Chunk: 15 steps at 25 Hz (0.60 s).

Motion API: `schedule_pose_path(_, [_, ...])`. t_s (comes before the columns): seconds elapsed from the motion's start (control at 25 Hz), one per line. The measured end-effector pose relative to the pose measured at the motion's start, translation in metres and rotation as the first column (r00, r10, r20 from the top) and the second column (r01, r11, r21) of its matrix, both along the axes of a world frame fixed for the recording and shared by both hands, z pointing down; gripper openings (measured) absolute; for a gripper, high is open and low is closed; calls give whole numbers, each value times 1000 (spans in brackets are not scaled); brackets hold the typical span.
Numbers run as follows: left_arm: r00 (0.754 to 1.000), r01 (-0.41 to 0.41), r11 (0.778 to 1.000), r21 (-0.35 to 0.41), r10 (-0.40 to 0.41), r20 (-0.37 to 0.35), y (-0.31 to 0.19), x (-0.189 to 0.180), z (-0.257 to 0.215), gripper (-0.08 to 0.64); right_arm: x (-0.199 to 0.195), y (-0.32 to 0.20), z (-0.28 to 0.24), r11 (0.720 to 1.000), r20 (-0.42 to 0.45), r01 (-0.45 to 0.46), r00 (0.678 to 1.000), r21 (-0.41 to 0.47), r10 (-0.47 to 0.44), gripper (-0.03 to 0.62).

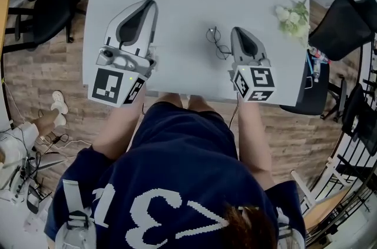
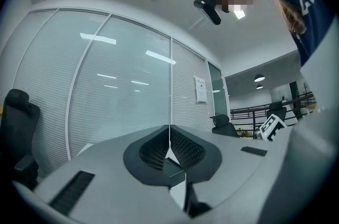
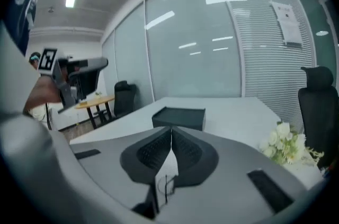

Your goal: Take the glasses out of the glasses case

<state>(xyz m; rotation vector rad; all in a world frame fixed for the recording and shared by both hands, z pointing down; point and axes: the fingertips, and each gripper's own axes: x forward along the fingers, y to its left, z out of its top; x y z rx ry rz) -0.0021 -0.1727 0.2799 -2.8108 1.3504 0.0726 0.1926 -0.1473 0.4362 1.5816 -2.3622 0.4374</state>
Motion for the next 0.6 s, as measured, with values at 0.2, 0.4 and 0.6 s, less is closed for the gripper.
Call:
schedule_pose_path(0.2, [1000,-5,997,82,7,-21,-1,5,-39,20,12,-11,-112,969,92,-59,995,241,37,28])
schedule_pose_path(0.4, [999,12,993,115,-8,-33,-2,5,-62,20,18,-7,-180,921,117,-82,992,381,39,26])
schedule_pose_path(0.6, [999,14,990,143,-7,-48,-6,-2,-74,20,14,-9,-205,899,125,-86,992,430,35,26])
